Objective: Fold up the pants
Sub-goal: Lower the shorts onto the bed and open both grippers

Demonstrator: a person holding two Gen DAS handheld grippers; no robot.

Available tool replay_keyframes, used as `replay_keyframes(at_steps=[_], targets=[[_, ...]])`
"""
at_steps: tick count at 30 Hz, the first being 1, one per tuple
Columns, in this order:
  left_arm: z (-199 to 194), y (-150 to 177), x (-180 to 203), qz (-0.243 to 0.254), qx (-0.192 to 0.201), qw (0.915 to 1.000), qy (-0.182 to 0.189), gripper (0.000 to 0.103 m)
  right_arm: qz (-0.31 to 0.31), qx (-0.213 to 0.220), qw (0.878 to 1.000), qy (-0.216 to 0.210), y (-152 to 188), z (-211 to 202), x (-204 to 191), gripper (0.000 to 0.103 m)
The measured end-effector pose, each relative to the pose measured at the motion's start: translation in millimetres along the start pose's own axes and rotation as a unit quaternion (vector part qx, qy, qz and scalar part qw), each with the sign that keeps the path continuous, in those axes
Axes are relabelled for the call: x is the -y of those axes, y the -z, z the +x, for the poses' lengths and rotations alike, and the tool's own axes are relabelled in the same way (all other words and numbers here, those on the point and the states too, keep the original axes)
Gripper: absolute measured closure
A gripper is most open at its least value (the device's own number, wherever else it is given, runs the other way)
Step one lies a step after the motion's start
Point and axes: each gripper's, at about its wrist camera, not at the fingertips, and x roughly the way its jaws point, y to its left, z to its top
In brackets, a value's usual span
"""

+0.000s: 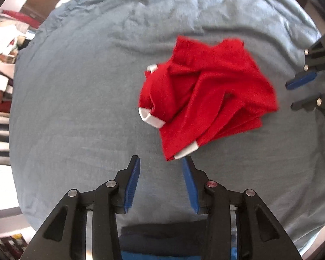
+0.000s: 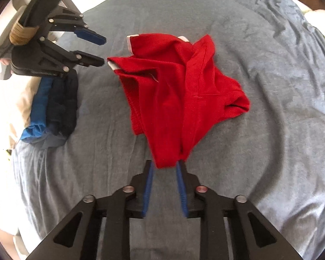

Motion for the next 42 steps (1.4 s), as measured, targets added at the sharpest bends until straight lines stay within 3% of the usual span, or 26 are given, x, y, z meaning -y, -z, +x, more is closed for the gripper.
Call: replay_keyframes(at_steps=[6,16,22,25,38,41,42], targets=[[-32.3,-1.7,-1.9,-0.044,0.05,0.9978,-0.002,0.056,0.014,0.046,0.999,0.01,-3.4,-37.8,8.2,0.075],[-9.7,-17.2,-54.9,-0.125,0.082,0.9846,0.09,0.056,0.055,0.159,0.985,0.032,-83.7,-39.7,39.1,0.075],[10.7,-19.8,-58.8,-0.122,0.071,0.9834,0.113,0.057,0.079,0.147,0.986,0.021,-110.5,-9.5,52.9,0.075],[24.2,-19.1,-60.2,-0.129,0.059,0.9795,0.143,0.057,0.091,0.135,0.986,0.023,-118.2,6.7,58.0,0.075],[51.0,-26.3,-59.5,-0.128,0.046,0.9749,0.176,0.059,0.087,0.096,0.992,0.006,-140.0,45.1,66.6,0.076],[56.0,-28.1,-60.1,-0.131,0.042,0.9742,0.179,0.068,0.084,0.089,0.993,0.007,-142.4,48.1,65.8,0.075],[57.6,-28.2,-60.2,-0.13,0.04,0.9741,0.18,0.075,0.082,0.084,0.993,0.007,-142.7,49.6,65.4,0.076]])
